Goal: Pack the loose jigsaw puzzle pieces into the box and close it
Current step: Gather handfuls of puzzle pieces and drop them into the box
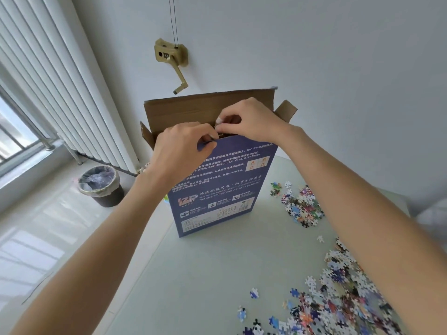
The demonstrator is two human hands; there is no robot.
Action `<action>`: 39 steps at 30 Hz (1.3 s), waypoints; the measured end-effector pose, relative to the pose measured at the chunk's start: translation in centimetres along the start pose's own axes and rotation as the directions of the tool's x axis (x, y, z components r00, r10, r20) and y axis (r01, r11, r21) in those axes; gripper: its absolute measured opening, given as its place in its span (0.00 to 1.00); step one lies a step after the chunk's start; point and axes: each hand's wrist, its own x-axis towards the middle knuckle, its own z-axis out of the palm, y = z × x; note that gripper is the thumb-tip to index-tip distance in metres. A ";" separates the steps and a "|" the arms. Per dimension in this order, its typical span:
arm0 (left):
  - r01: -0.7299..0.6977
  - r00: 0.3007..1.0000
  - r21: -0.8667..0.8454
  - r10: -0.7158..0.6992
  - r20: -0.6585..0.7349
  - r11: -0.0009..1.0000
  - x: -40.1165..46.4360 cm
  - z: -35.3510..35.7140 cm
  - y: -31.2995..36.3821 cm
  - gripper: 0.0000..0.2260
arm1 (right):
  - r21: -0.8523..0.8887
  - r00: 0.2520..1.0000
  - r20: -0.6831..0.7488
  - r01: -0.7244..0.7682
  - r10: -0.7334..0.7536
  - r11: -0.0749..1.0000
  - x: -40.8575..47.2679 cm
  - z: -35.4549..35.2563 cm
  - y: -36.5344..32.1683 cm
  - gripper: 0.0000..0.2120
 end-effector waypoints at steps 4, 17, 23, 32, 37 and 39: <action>-0.016 0.999 0.007 0.016 -0.045 1.000 -0.3 0.0 0.1 0.06 | -0.020 0.996 -0.087 -0.038 0.037 0.999 -0.3 0.3 -0.5 0.10; -0.222 0.975 -0.237 0.211 -0.074 0.946 -13.1 4.6 3.0 0.07 | -0.125 0.938 -0.337 -0.129 0.080 0.984 -22.5 13.8 -1.4 0.09; 0.026 0.792 -0.209 0.107 0.601 0.978 -22.7 11.4 4.7 0.27 | -0.051 0.855 0.201 -0.478 0.477 0.877 -32.3 20.9 -0.2 0.21; -0.217 0.398 -0.015 0.102 0.911 0.976 -33.3 17.8 8.5 0.59 | -0.315 0.478 0.217 -0.791 0.851 0.525 -42.1 25.9 -1.7 0.43; -0.070 0.500 -0.122 0.141 0.855 0.990 -33.7 17.8 7.7 0.46 | -0.184 0.498 0.112 -0.840 0.860 0.511 -42.3 27.8 -2.9 0.33; 0.001 0.533 -0.143 0.120 0.838 0.990 -33.6 17.8 7.3 0.40 | -0.125 0.566 0.076 -0.811 0.821 0.571 -41.4 28.4 -3.2 0.26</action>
